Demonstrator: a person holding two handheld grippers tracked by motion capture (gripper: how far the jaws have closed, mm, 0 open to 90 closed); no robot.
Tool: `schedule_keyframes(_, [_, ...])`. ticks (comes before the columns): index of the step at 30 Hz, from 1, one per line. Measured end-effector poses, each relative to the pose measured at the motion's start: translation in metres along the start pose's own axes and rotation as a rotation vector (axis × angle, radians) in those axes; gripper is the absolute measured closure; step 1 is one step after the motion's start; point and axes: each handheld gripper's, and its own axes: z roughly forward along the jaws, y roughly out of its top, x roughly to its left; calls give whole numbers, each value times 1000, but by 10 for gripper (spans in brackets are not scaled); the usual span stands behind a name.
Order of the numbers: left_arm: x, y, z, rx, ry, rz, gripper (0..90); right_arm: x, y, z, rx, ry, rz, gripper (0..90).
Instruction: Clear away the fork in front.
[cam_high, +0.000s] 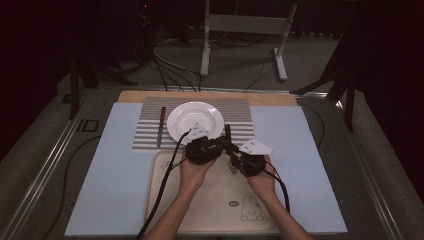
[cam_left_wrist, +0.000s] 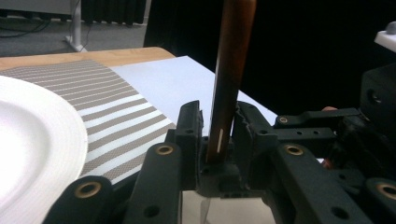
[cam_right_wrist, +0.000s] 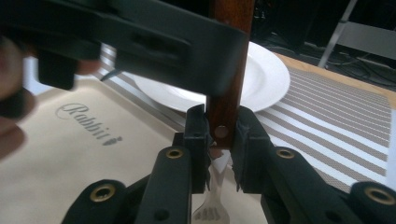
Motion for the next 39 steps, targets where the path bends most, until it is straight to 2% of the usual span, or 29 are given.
schedule_keyframes(3, [-1, -1, 2, -8, -9, 0, 783, 3, 0, -1, -1, 9, -2, 783])
schedule_keyframes(5, [-2, -1, 1, -8, -8, 3, 798, 4, -1, -1, -3, 10, 4, 783])
schedule_keyframes(8, [-1, 0, 0, -7, -30, -6, 806, 3, 0, -4, -1, 25, 14, 774])
schedule_keyframes(9, [-1, 0, -1, -5, -31, -5, 807, 3, 1, -5, 3, 38, 15, 733])
schedule_keyframes(13, [0, 1, -4, -4, -31, -6, 808, 1, 3, -12, 6, 92, 32, 389])
schedule_keyframes(16, [1, 2, -7, -2, -27, -5, 807, -1, 3, -16, 22, 71, 32, 262])
schedule_keyframes(19, [1, 4, -11, -4, -31, -7, 807, -4, 3, -20, 34, 66, 42, 194])
schedule_keyframes(29, [10, 13, -38, -13, -24, -12, 806, -16, -3, -33, 23, 3, 54, 150])
schedule_keyframes(39, [25, 19, -73, -24, -12, -35, 805, -22, -9, -45, 20, -20, 56, 146])
